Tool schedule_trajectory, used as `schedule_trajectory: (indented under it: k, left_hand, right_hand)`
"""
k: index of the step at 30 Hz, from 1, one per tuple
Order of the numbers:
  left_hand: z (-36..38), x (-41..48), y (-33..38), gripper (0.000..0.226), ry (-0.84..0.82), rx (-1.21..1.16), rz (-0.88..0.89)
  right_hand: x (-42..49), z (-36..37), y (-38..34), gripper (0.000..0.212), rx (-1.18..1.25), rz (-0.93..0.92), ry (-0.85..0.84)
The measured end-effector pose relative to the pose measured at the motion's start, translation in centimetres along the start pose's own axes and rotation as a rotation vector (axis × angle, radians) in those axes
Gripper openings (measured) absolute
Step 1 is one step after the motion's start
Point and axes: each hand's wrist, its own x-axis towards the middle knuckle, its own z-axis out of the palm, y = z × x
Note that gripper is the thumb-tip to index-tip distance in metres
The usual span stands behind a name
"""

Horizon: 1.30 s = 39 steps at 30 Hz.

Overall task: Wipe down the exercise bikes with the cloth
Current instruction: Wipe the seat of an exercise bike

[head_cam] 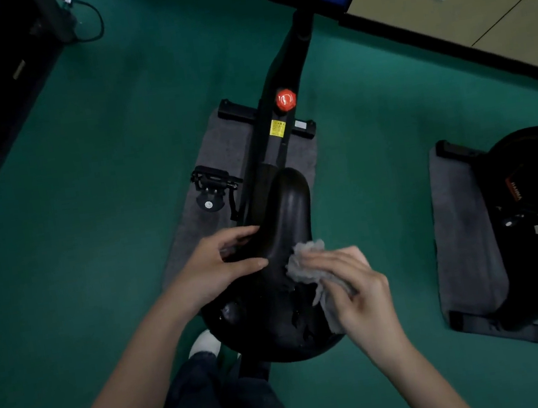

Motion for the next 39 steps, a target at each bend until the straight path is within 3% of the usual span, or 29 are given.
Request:
schedule_trajectory:
  k: [2, 7, 11, 19, 22, 26, 32, 34, 39]
  left_hand:
    - [0.0, 0.0, 0.0, 0.049, 0.0, 0.013, 0.002]
    - [0.0, 0.0, 0.1, 0.05, 0.017, 0.012, -0.019]
    - [0.2, -0.3, 0.1, 0.049, 0.033, -0.02, -0.013]
    - [0.3, -0.6, 0.1, 0.054, 0.039, -0.065, -0.019]
    - [0.6, -0.7, 0.2, 0.05, 0.041, -0.065, -0.005]
    - [0.7, -0.7, 0.1, 0.053, 0.056, -0.098, 0.009]
    - [1.0, -0.9, -0.1, 0.05, 0.064, -0.112, 0.028]
    - [1.0, -1.0, 0.0, 0.05, 0.065, -0.112, 0.035]
    - [1.2, -1.2, -0.1, 0.05, 0.086, -0.097, 0.062]
  right_hand:
    - [-0.8, -0.8, -0.1, 0.04, 0.073, 0.009, -0.008]
    - [5.4, -1.5, 1.6, 0.035, 0.174, 0.193, 0.208]
    - [8.5, 0.5, 2.4, 0.033, 0.256, 0.289, 0.214]
    - [2.0, -2.0, 3.9, 0.036, 0.029, 0.314, -0.081]
    - [0.4, -3.1, 4.4, 0.04, -0.082, 0.335, -0.114]
    - [-2.7, -2.3, 3.8, 0.054, -0.054, 0.353, 0.067]
    - [-6.3, -0.2, 1.9, 0.043, -0.015, 0.142, 0.221]
    - [-6.2, 0.1, 2.7, 0.045, 0.046, 0.217, 0.28]
    - [-6.2, 1.7, 5.6, 0.034, 0.475, 0.67, 0.477]
